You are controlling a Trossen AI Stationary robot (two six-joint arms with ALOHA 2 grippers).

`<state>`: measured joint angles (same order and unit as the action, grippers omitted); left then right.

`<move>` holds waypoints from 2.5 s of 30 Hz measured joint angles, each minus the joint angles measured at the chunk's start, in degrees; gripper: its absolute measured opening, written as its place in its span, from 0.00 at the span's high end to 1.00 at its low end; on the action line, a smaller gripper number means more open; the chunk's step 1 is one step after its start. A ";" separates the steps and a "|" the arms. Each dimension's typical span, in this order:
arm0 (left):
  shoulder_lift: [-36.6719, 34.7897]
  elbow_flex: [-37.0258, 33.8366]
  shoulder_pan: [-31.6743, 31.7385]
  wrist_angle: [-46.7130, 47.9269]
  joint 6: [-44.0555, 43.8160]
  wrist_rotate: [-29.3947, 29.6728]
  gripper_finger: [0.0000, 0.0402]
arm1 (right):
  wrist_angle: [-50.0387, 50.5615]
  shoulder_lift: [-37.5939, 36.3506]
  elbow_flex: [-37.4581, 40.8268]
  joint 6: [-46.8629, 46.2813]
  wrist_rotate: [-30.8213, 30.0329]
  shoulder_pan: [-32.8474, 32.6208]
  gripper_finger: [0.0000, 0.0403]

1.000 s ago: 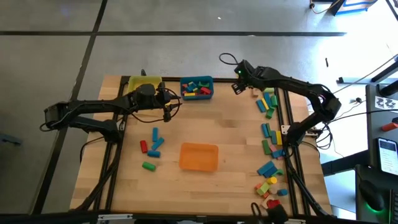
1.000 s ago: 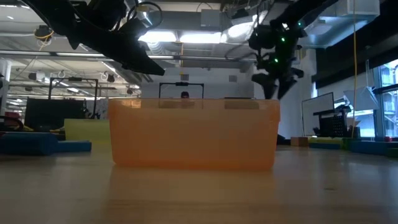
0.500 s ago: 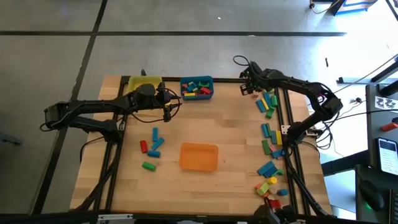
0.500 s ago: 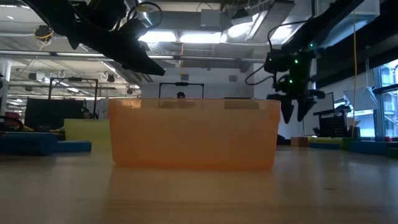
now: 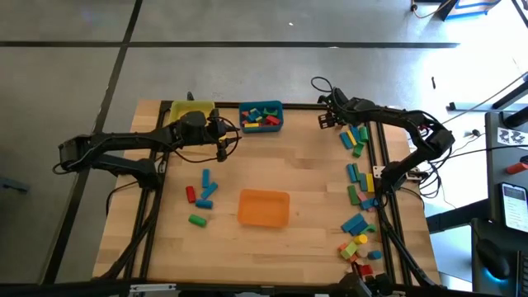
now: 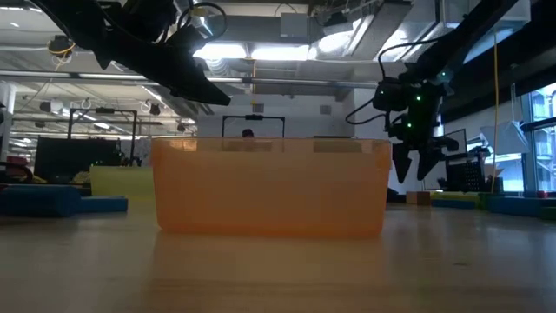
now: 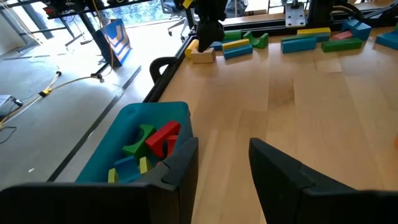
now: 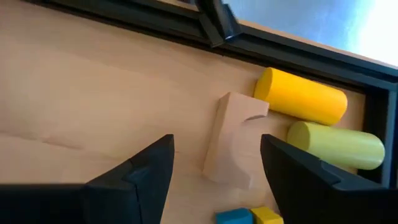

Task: Sort blocks by size
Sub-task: Put the brown arch block into the blue bin

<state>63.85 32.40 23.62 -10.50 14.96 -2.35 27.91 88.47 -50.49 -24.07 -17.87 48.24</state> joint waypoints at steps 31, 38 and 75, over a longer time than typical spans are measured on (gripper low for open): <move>0.00 0.00 -0.02 0.01 0.04 0.02 0.68 | -4.77 8.20 0.12 1.20 2.04 0.93 0.80; -0.02 0.01 -0.02 0.00 0.04 0.02 0.68 | -5.30 8.06 0.01 5.02 2.05 0.90 0.85; -0.01 0.01 -0.02 0.00 0.20 0.02 0.68 | -21.43 8.22 -18.33 9.47 8.43 -16.50 0.84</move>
<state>63.85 32.42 23.59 -10.50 15.16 -2.33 6.48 96.69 -68.82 -14.60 -9.45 31.74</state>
